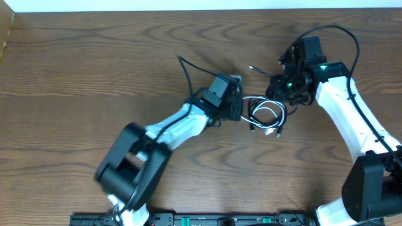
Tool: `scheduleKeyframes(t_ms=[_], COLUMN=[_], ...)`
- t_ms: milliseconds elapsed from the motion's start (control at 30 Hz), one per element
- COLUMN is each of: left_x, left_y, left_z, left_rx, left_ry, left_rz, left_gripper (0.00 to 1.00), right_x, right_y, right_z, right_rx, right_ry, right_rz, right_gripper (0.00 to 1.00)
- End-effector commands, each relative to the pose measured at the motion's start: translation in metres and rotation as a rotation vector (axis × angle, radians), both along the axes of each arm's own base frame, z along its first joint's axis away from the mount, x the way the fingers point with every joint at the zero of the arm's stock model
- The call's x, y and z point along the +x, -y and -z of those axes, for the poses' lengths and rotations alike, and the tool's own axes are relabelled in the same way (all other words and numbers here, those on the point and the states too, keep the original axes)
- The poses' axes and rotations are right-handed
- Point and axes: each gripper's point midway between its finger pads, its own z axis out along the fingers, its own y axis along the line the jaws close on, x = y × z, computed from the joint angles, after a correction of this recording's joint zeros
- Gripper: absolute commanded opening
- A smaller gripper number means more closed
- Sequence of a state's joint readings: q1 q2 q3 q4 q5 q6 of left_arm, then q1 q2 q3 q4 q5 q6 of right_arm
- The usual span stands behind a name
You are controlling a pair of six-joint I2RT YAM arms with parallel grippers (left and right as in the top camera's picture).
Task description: Untangle cables
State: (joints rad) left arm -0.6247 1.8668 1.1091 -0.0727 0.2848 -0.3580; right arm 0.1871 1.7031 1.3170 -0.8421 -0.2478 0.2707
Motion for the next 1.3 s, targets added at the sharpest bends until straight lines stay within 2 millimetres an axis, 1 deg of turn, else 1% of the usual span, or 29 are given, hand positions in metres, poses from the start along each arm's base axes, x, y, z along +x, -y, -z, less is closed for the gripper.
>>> scheduleKeyframes(t_ms=[0,67,100,167,200,333,367,400,433,467,567,633,733,800,867,900,1000,1033,1067,1133,1233,1267], left_x=[0.02,0.015,0.012,0.011,0.012,0.01,0.01,0.01,0.01,0.011,0.014,0.017,0.018,0.017,0.016,0.016,0.019,0.022,0.025,0.026,0.027,0.027], left_y=[-0.004,-0.002,0.0,-0.001,-0.001,0.004,0.005,0.005,0.005,0.004,-0.002,-0.008,-0.013,-0.013,-0.015,-0.017,-0.034,-0.043,-0.054,-0.059,-0.06,-0.06], left_z=[-0.091,-0.108,-0.117,-0.126,-0.132,-0.151,-0.156,-0.164,-0.167,-0.173,-0.187,-0.199,-0.217,-0.226,-0.246,-0.251,-0.268,-0.275,-0.28,-0.283,-0.283,-0.284], left_rx=[-0.119,-0.166,-0.196,-0.222,-0.237,-0.292,-0.317,-0.363,-0.38,-0.415,-0.485,-0.528,-0.577,-0.599,-0.633,-0.64,-0.657,-0.662,-0.664,-0.669,-0.67,-0.672], left_ry=[0.149,0.155,0.15,0.147,0.153,0.176,0.168,0.147,0.142,0.129,0.107,0.103,0.119,0.133,0.183,0.196,0.243,0.265,0.28,0.283,0.284,0.286], left_rz=[-0.033,-0.01,-0.016,-0.036,-0.043,-0.035,-0.045,-0.063,-0.067,-0.07,-0.083,-0.09,-0.099,-0.101,-0.092,-0.092,-0.117,-0.133,-0.155,-0.157,-0.16,-0.159], left_gripper=[0.07,0.07,0.07,0.07,0.08,0.07,0.07,0.08,0.08,0.08,0.07,0.07,0.07,0.08,0.07,0.08,0.08,0.07,0.07,0.07,0.08,0.07], right_x=[-0.005,-0.006,-0.008,-0.008,-0.007,-0.003,-0.001,-0.001,-0.001,-0.003,-0.006,-0.006,-0.009,-0.009,-0.009,-0.01,-0.013,-0.015,-0.014,-0.012,-0.008,-0.007], right_y=[-0.019,-0.027,-0.034,-0.043,-0.049,-0.05,-0.05,-0.05,-0.05,-0.048,-0.047,-0.041,-0.034,-0.033,-0.023,-0.02,-0.009,-0.006,-0.008,-0.024,-0.056,-0.069], right_z=[0.013,0.022,0.025,0.025,0.024,0.023,0.022,0.025,0.025,0.03,0.039,0.05,0.069,0.079,0.1,0.103,0.116,0.118,0.117,0.107,0.07,0.047], right_rx=[0.032,0.049,0.08,0.125,0.159,0.164,0.165,0.165,0.164,0.154,0.143,0.108,0.064,0.06,0.016,0.006,-0.015,-0.009,0.021,0.134,0.353,0.445], right_ry=[-0.038,-0.064,-0.08,-0.085,-0.082,-0.063,-0.058,-0.067,-0.07,-0.09,-0.116,-0.133,-0.154,-0.158,-0.175,-0.18,-0.214,-0.225,-0.228,-0.203,-0.107,-0.046], right_rz=[-0.045,-0.062,-0.078,-0.1,-0.113,-0.115,-0.113,-0.1,-0.099,-0.093,-0.089,-0.077,-0.064,-0.057,-0.01,-0.002,0.022,0.029,0.027,-0.047,-0.207,-0.274], right_gripper=[0.42,0.41,0.38,0.39,0.42,0.49,0.58,0.72,0.73,0.75,0.75,0.75,0.74,0.72,0.71,0.71,0.69,0.67,0.67,0.67,0.68,0.71])
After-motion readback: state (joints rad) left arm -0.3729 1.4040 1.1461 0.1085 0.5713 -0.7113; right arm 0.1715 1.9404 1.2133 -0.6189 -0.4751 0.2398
